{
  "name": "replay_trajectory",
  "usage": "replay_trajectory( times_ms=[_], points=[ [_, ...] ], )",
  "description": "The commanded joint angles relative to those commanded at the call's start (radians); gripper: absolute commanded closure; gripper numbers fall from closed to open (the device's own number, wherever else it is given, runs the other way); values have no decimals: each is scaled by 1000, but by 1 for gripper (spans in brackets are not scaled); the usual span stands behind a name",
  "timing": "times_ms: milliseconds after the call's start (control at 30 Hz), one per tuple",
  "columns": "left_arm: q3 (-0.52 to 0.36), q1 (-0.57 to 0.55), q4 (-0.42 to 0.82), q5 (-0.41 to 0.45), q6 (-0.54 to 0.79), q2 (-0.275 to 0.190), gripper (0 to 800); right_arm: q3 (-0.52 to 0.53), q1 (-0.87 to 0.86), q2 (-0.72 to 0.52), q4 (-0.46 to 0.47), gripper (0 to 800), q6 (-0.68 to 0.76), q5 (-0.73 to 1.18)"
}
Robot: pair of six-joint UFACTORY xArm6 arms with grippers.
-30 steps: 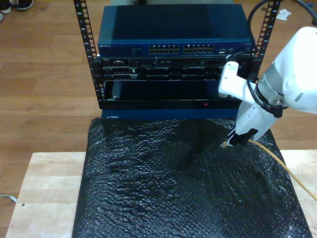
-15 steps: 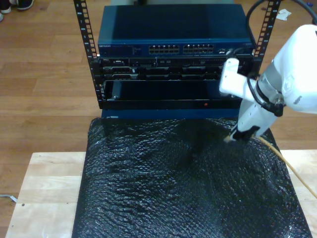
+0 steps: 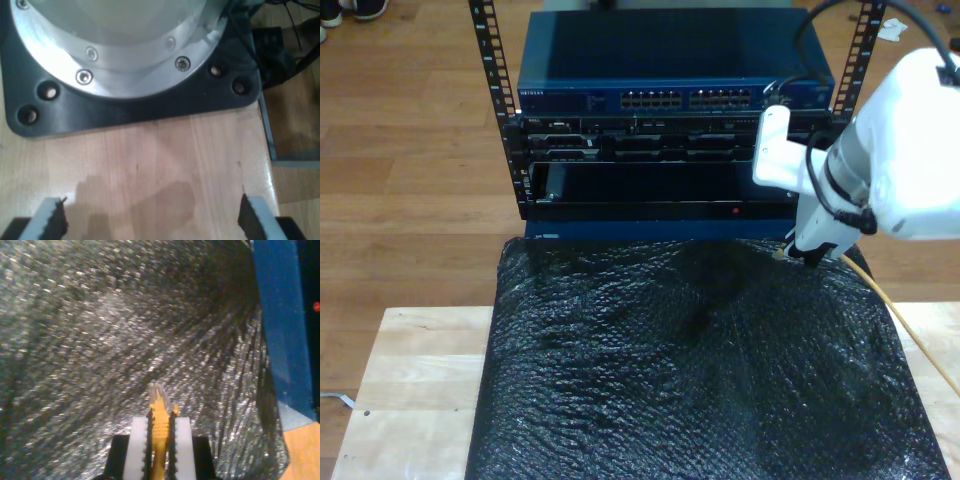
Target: Grab the cable and plug it in
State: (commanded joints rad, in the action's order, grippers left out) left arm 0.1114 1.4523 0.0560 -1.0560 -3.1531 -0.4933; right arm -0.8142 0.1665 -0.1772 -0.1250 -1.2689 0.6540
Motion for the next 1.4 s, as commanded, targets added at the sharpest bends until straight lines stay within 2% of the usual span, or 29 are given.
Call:
replay_trajectory(
  times_ms=[433, 800, 1000, 1400],
  points=[
    [0, 0, 0, 0, 0, 0, 0, 109, 64, 3, 60, 799, 2, -358],
    [0, 0, 0, 0, 2, 0, 0, 15, 120, 152, 91, 799, -3, -606],
    [0, 0, 0, 0, 0, 0, 0, -77, 115, 158, 97, 799, -3, -646],
    [0, 2, 0, 0, 0, 0, 0, -26, 115, 101, 124, 799, -6, -746]
  ],
)
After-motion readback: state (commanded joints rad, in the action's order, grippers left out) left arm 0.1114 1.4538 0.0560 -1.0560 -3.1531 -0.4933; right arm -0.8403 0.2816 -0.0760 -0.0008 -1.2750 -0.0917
